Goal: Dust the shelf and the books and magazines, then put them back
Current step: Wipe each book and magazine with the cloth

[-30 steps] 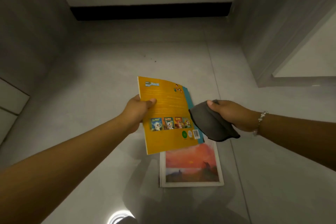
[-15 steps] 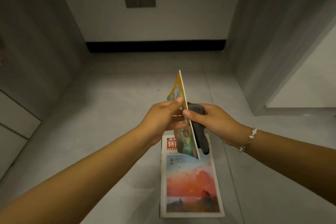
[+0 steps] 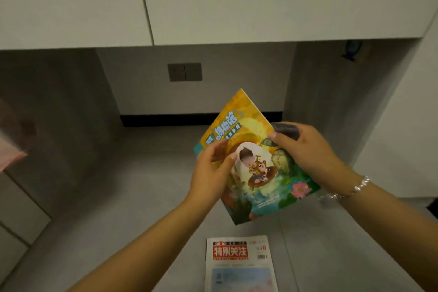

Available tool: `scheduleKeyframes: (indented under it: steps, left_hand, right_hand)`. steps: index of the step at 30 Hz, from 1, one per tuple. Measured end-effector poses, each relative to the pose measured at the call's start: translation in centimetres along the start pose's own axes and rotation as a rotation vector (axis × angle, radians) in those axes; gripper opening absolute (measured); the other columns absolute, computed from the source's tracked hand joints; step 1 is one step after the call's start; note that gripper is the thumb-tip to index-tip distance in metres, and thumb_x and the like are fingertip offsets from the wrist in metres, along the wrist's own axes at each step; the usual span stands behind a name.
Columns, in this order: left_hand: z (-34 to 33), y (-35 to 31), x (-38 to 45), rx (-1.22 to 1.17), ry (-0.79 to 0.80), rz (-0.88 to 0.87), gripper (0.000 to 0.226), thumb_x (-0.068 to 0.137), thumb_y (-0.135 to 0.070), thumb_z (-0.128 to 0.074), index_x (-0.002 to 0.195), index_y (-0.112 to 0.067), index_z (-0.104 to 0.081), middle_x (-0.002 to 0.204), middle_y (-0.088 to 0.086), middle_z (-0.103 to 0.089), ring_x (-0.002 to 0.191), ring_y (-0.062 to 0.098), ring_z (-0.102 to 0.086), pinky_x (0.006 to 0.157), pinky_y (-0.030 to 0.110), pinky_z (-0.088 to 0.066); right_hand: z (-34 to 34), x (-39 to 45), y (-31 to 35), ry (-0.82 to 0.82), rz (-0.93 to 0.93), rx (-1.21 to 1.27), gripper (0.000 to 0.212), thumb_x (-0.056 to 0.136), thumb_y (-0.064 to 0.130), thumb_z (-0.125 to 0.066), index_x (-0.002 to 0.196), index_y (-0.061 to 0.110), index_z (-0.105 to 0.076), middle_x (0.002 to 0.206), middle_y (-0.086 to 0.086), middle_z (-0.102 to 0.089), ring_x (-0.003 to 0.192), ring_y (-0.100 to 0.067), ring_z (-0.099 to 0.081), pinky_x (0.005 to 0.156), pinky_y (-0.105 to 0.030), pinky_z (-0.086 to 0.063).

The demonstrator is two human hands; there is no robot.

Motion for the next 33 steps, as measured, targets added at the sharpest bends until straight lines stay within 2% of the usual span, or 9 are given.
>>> scheduleKeyframes:
  steps: [5,8,12,15,19,23,27,30,33]
  left_hand:
    - [1.1,-3.0,1.7,0.027,-0.133,-0.013,0.073,0.082,-0.032,-0.07,0.144,-0.025,-0.033,0.143,0.002,-0.026,0.13,0.018,-0.038,0.108,0.039,-0.037]
    - [1.5,-6.0,2.1,-0.029,-0.138,-0.102,0.083,0.078,-0.034,-0.071,0.147,-0.03,-0.025,0.142,-0.003,-0.033,0.121,0.011,-0.048,0.101,0.039,-0.046]
    - [1.3,-10.1,2.7,-0.221,-0.062,-0.185,0.071,0.084,-0.019,-0.066,0.144,-0.026,-0.029,0.114,-0.007,-0.06,0.094,0.002,-0.064,0.068,0.017,-0.056]
    - [0.5,-14.0,3.3,-0.269,0.01,-0.263,0.045,0.08,-0.022,-0.066,0.123,-0.021,-0.052,0.111,-0.002,-0.069,0.094,0.004,-0.067,0.069,0.02,-0.056]
    - [-0.7,-18.4,3.7,-0.326,0.135,-0.317,0.031,0.084,-0.023,-0.06,0.116,-0.021,-0.057,0.108,-0.001,-0.071,0.095,0.014,-0.069,0.071,0.032,-0.06]
    - [-2.7,-22.3,4.2,-0.284,0.274,-0.392,0.019,0.096,-0.013,-0.046,0.115,-0.014,-0.051,0.098,0.003,-0.073,0.077,0.025,-0.072,0.045,0.031,-0.053]
    - [-4.8,-26.1,4.9,-0.16,0.244,-0.531,0.011,0.1,-0.014,-0.04,0.106,-0.008,-0.046,0.055,0.007,-0.063,0.042,0.02,-0.057,0.039,0.026,-0.046]
    - [-6.8,-29.0,5.0,-0.179,0.205,-0.575,0.01,0.101,-0.017,-0.039,0.103,-0.011,-0.047,0.05,0.005,-0.06,0.04,0.017,-0.055,0.04,0.025,-0.046]
    - [-8.8,-31.9,5.4,-0.254,0.156,-0.555,0.01,0.102,-0.015,-0.039,0.104,-0.011,-0.048,0.057,0.005,-0.061,0.039,0.014,-0.055,0.039,0.025,-0.047]
  right_hand:
    - [4.8,0.3,5.7,-0.077,0.174,0.025,0.015,0.087,0.018,-0.063,0.09,0.032,-0.067,0.079,0.008,-0.074,0.074,-0.007,-0.07,0.066,-0.021,-0.056]
    - [7.5,0.1,8.8,-0.163,0.268,0.13,0.018,0.088,0.011,-0.06,0.088,0.028,-0.067,0.073,0.014,-0.072,0.069,-0.002,-0.068,0.059,-0.013,-0.051]
    - [10.4,0.2,11.3,-0.318,0.315,0.26,0.015,0.087,0.013,-0.061,0.089,0.027,-0.067,0.076,0.011,-0.073,0.073,-0.007,-0.07,0.061,-0.018,-0.055]
    - [13.1,0.6,13.2,-0.43,0.356,0.347,0.012,0.086,0.014,-0.062,0.089,0.025,-0.067,0.075,0.008,-0.073,0.072,-0.009,-0.07,0.06,-0.021,-0.056]
    - [16.5,1.2,15.2,-0.557,0.378,0.453,0.009,0.086,0.014,-0.062,0.088,0.02,-0.067,0.072,0.004,-0.073,0.069,-0.013,-0.07,0.062,-0.027,-0.059]
    - [20.3,2.1,16.2,-0.675,0.38,0.506,0.005,0.087,0.018,-0.064,0.09,0.019,-0.068,0.076,0.002,-0.073,0.072,-0.016,-0.071,0.066,-0.033,-0.06]
    - [23.7,2.6,16.8,-0.738,0.361,0.481,0.005,0.09,0.02,-0.061,0.085,0.02,-0.064,0.081,-0.002,-0.069,0.062,-0.009,-0.068,0.062,-0.03,-0.06]
    - [26.5,2.9,17.3,-0.741,0.348,0.432,0.007,0.092,0.022,-0.059,0.085,0.022,-0.062,0.085,0.002,-0.068,0.062,-0.006,-0.068,0.065,-0.033,-0.056]
    - [29.1,3.4,17.8,-0.718,0.31,0.351,0.009,0.092,0.027,-0.059,0.09,0.019,-0.064,0.091,0.0,-0.069,0.076,-0.015,-0.069,0.076,-0.036,-0.053]
Point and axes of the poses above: each hand's wrist, its own x-axis towards the middle knuckle, its own z-axis out of the back of the hand, y = z × x, the point moved 3 cm from there along x, towards the middle knuckle
